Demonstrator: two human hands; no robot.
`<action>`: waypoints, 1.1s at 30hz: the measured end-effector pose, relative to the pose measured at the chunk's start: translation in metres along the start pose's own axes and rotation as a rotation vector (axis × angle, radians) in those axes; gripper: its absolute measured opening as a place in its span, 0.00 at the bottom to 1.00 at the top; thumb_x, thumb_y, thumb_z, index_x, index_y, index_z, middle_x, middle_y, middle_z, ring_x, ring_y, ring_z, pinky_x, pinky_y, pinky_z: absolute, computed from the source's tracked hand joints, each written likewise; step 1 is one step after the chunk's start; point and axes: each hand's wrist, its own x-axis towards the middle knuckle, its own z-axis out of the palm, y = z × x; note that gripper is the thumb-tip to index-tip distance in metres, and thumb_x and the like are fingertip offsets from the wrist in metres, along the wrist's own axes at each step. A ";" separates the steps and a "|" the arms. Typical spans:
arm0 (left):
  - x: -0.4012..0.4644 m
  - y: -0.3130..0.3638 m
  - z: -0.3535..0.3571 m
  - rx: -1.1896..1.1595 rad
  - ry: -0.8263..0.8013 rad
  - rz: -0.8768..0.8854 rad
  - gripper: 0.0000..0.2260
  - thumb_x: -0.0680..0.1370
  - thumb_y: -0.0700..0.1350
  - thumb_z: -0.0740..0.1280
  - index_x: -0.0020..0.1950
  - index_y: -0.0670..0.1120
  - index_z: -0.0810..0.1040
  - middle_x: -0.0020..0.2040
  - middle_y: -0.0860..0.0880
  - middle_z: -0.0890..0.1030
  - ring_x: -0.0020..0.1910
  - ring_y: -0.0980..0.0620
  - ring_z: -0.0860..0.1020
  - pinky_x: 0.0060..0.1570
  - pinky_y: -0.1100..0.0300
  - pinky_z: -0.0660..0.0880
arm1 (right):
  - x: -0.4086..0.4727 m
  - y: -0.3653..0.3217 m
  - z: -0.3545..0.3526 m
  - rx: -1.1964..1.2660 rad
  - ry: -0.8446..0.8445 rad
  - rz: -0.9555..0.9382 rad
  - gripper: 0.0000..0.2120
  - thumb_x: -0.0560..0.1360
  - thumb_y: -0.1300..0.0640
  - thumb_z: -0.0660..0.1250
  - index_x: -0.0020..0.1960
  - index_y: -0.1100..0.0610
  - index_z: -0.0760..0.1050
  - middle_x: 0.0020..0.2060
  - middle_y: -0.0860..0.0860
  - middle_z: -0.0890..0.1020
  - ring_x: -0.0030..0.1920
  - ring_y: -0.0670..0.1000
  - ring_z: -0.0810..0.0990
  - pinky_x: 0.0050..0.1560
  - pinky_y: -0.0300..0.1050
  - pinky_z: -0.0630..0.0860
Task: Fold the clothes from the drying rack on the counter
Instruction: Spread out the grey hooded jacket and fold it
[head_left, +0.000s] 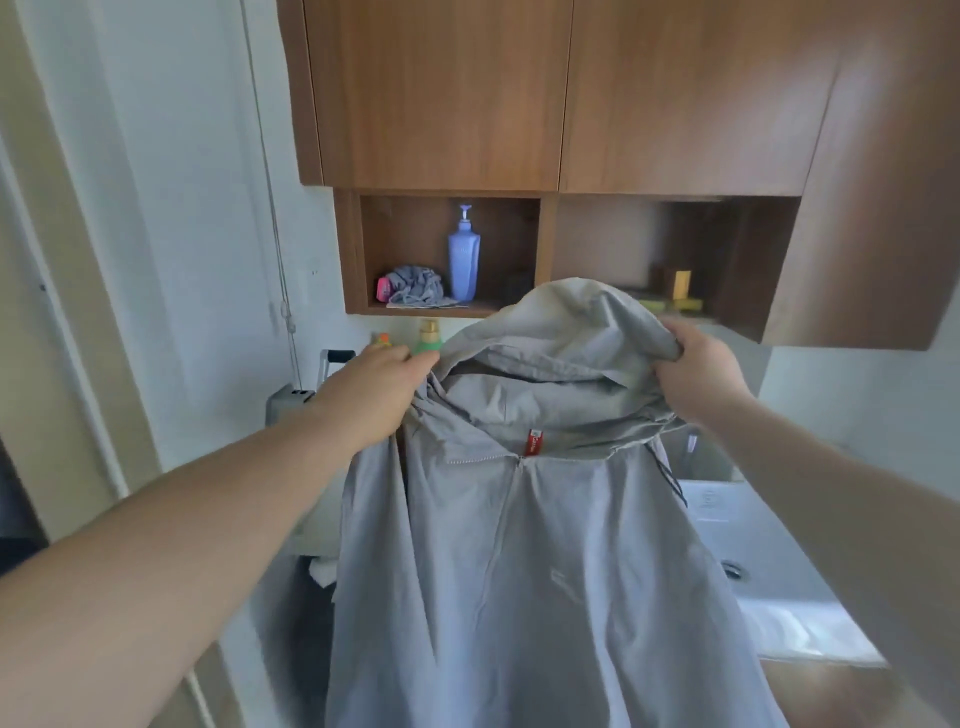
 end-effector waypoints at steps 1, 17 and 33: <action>0.015 -0.004 0.007 0.038 0.021 0.008 0.33 0.74 0.28 0.60 0.78 0.47 0.65 0.59 0.42 0.76 0.59 0.41 0.71 0.53 0.46 0.75 | 0.017 0.007 0.007 -0.030 0.009 -0.018 0.23 0.75 0.67 0.61 0.67 0.53 0.77 0.46 0.52 0.78 0.49 0.58 0.77 0.48 0.45 0.69; 0.239 -0.044 0.149 0.297 0.059 0.000 0.16 0.60 0.27 0.66 0.46 0.39 0.79 0.39 0.41 0.76 0.42 0.38 0.77 0.30 0.56 0.59 | 0.275 0.131 0.179 -0.153 -0.123 -0.248 0.24 0.72 0.58 0.55 0.65 0.44 0.75 0.56 0.51 0.80 0.54 0.59 0.80 0.50 0.55 0.80; 0.213 -0.016 0.350 -0.575 -0.710 -0.467 0.24 0.80 0.63 0.61 0.66 0.47 0.73 0.58 0.45 0.78 0.59 0.41 0.76 0.51 0.53 0.71 | 0.243 0.253 0.334 -0.296 -0.538 0.194 0.15 0.82 0.48 0.60 0.61 0.56 0.78 0.56 0.59 0.83 0.49 0.59 0.79 0.48 0.47 0.74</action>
